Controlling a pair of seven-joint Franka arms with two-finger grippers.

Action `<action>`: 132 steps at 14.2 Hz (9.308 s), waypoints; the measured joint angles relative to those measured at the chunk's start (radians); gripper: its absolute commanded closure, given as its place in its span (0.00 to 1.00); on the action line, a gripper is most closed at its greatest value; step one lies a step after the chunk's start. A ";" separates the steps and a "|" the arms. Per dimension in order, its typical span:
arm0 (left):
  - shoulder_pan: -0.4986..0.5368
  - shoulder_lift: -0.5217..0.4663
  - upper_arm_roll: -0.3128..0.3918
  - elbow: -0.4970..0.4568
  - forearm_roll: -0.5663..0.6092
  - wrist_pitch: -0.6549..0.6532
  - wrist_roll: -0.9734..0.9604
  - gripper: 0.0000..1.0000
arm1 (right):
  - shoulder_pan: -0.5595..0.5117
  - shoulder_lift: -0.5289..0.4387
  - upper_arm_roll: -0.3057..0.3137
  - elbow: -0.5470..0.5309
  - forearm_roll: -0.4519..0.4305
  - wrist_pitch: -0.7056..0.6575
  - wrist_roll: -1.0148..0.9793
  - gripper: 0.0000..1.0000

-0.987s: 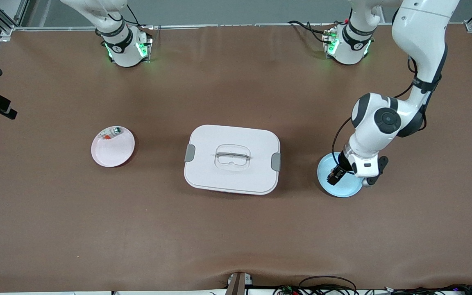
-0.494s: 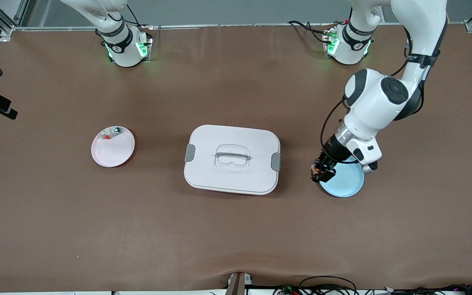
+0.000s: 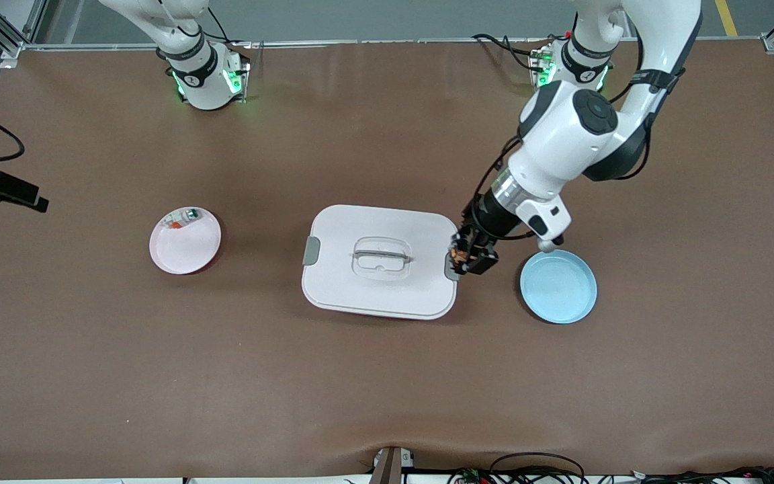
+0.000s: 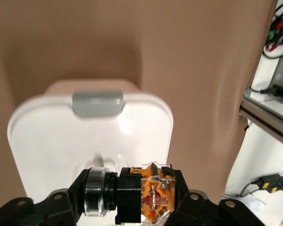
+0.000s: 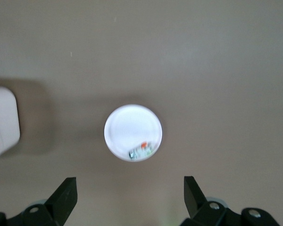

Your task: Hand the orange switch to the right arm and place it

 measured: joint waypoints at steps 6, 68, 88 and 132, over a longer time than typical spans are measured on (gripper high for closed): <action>-0.051 0.027 -0.063 0.076 0.000 -0.018 -0.147 0.65 | 0.016 -0.032 0.013 -0.025 0.332 -0.076 -0.001 0.00; -0.188 0.033 -0.155 0.360 -0.173 -0.323 -0.296 0.00 | 0.434 -0.372 0.245 -0.664 0.822 0.857 0.386 1.00; 0.057 -0.221 -0.147 0.387 -0.169 -0.659 -0.169 0.00 | 0.079 -0.236 0.227 -0.667 0.211 0.530 -0.967 1.00; 0.735 -0.291 -0.105 0.173 0.152 -0.948 1.909 0.00 | -0.126 0.182 0.201 -1.025 0.057 1.322 -1.141 0.00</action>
